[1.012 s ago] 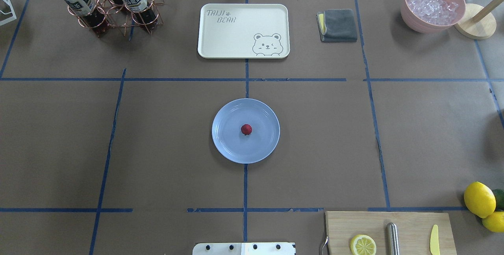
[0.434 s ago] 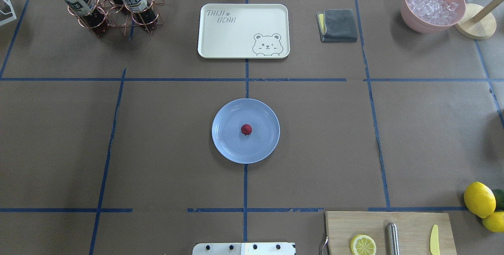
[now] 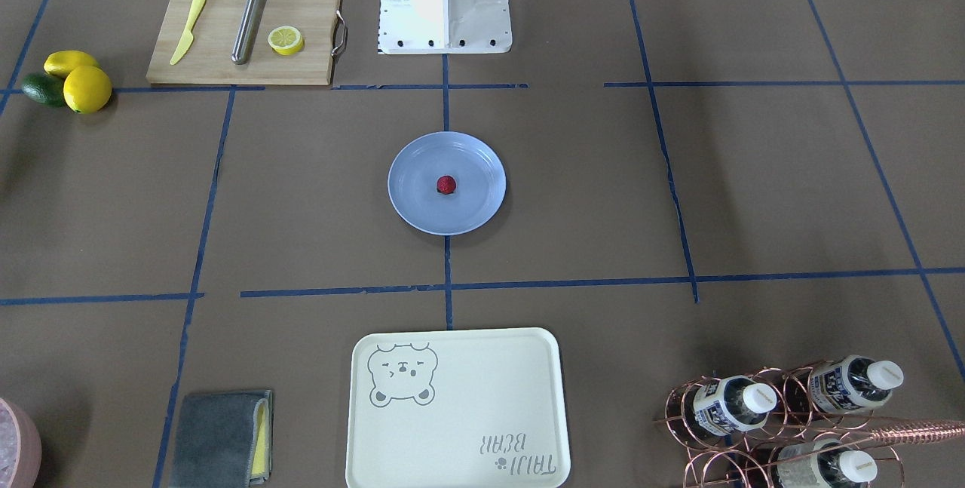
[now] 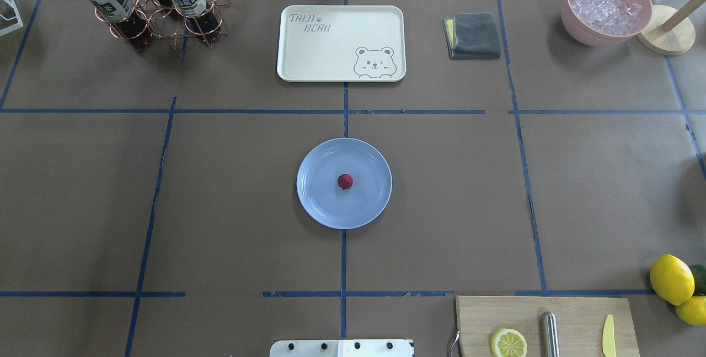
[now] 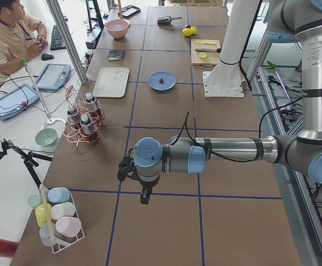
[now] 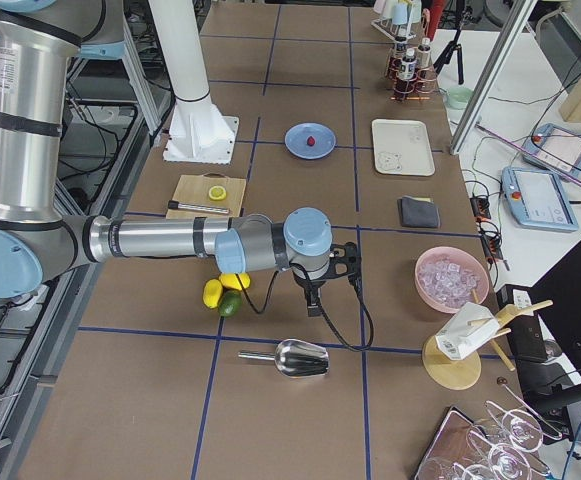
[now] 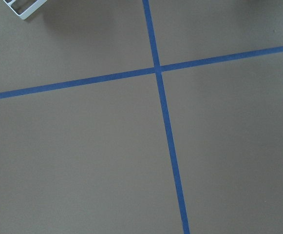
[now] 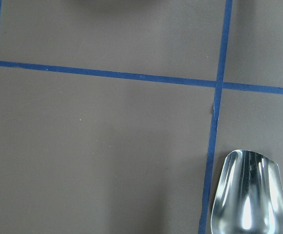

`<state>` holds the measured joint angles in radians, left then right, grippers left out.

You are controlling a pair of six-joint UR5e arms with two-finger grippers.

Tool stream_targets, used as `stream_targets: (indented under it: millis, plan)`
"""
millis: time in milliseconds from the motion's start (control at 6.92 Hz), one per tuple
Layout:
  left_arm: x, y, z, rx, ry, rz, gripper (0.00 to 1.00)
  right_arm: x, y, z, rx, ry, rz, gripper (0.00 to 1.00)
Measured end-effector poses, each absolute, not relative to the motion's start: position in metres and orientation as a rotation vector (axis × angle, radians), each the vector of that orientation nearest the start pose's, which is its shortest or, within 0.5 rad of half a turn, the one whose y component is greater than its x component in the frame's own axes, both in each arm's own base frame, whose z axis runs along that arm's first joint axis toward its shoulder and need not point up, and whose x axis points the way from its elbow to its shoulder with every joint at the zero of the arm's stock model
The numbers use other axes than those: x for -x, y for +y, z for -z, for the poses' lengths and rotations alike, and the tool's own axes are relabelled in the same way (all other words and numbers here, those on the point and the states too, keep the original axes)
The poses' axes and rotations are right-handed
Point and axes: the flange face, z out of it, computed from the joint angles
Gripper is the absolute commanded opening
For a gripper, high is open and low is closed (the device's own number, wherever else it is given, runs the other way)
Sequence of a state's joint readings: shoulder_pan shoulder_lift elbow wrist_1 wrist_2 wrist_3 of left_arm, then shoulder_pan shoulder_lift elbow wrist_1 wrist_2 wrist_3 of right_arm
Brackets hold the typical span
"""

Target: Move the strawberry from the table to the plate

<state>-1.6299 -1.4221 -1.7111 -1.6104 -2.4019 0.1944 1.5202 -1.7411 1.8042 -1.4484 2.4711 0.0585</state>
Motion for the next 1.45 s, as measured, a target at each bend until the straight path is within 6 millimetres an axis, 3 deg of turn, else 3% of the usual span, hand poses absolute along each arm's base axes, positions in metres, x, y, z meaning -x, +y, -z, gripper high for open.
stream_targets:
  millis: [867,1445]
  plan:
    - [0.063,-0.443,-0.621,-0.146,0.812,-0.202,1.0,-0.033,-0.432,-0.6,-0.121,-0.905,0.076,1.0]
    - [0.049,-0.423,-0.639,-0.045,0.826,-0.184,1.0,-0.032,-0.432,-0.6,-0.12,-0.906,0.077,1.0]
